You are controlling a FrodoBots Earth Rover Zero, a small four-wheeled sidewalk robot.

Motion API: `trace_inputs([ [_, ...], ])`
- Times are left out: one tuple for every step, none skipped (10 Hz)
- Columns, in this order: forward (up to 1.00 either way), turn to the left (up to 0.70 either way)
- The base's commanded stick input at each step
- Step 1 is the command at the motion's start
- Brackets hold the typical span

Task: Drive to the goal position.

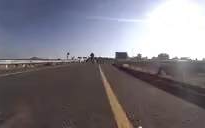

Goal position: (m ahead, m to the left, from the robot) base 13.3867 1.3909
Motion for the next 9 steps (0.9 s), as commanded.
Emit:
trace_inputs([
  [0.70,0.00],
  [0.70,0.00],
  [0.70,0.00],
  [0.70,0.00],
  [0.70,0.00],
  [0.70,0.00],
  [0.70,0.00],
  [0.70,0.00],
  [0.70,0.00],
])
